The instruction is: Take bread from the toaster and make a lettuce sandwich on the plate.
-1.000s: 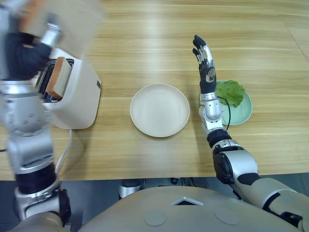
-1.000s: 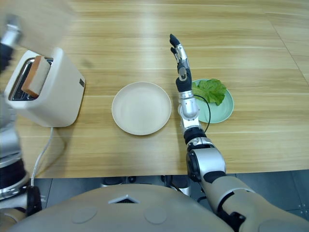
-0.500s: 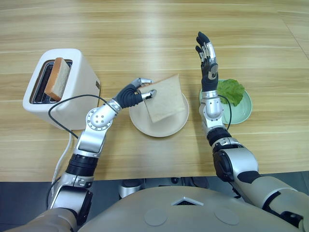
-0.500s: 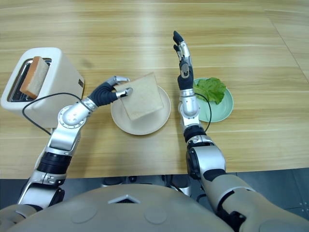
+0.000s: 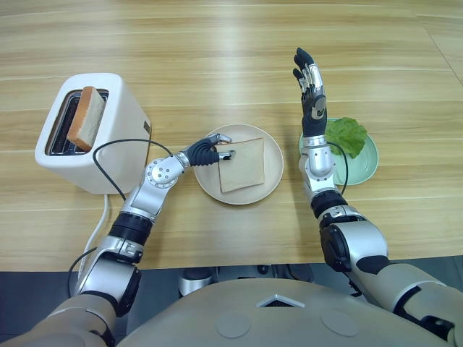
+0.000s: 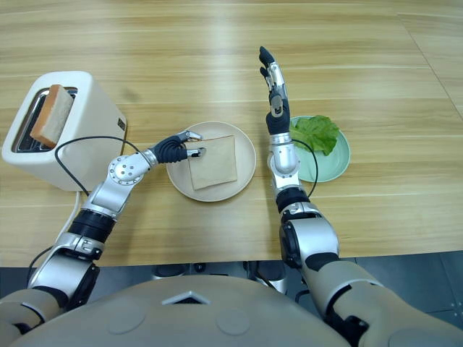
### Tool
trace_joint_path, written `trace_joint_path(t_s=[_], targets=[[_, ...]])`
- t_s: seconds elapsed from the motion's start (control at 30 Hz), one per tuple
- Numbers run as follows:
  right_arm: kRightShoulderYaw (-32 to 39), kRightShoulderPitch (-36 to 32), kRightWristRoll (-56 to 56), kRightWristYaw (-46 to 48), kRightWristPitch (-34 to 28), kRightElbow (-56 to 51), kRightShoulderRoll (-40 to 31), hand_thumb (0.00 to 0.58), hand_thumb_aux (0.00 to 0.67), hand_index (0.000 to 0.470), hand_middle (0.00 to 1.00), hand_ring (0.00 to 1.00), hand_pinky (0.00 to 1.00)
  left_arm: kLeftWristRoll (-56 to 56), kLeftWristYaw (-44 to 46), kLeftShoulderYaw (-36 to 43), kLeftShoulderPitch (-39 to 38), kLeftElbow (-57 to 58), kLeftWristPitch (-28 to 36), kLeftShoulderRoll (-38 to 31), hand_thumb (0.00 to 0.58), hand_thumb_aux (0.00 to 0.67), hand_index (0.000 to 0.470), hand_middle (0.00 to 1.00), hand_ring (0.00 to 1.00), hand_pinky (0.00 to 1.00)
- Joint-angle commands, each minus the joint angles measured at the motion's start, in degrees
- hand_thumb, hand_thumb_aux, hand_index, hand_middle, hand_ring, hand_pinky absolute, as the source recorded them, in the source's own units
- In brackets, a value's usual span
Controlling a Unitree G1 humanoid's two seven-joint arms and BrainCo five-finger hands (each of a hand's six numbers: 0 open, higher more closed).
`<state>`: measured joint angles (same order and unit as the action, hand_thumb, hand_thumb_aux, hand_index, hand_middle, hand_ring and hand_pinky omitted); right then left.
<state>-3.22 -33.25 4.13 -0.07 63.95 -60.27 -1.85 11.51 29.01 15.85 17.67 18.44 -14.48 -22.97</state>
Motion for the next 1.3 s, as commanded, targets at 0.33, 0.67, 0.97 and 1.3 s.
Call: trace_joint_path(t_s=[0.33,0.67,0.97,1.3], targets=[[0.18,-0.75,0.34,-0.27,-0.68,-1.09,0.29,0.000,0.000,0.000,0.00,0.00,0.00,1.11,5.24,1.92,4.43,5.50,-3.00,-1.01,0.000,0.000,0.000,1.00,1.00,1.00],[0.48,-0.72,0.38,-0.19,-0.72,-1.36,0.39,0.000,0.000,0.000,0.00,0.00,0.00,30.37,-30.19,-0.29,13.36,2.17,-1.48,-10.53,0.000,0.000,0.000,1.00,1.00,1.00],[0.73,-0.98,0.89,-0.15,-0.39,-1.68,0.44,0.000,0.000,0.000,0.00,0.00,0.00,46.66,-50.21,-6.17,10.84,-16.55,8.60,-14.19,0.000,0.000,0.000,1.00,1.00,1.00],[-1.09,2.81,24.28,-14.90,2.79,12.36,-16.99,0.000,0.000,0.000,0.00,0.00,0.00,15.76,-40.35,-12.70,-1.80,-25.04,4.31,-1.47,0.000,0.000,0.000,0.35,0.35,0.35]])
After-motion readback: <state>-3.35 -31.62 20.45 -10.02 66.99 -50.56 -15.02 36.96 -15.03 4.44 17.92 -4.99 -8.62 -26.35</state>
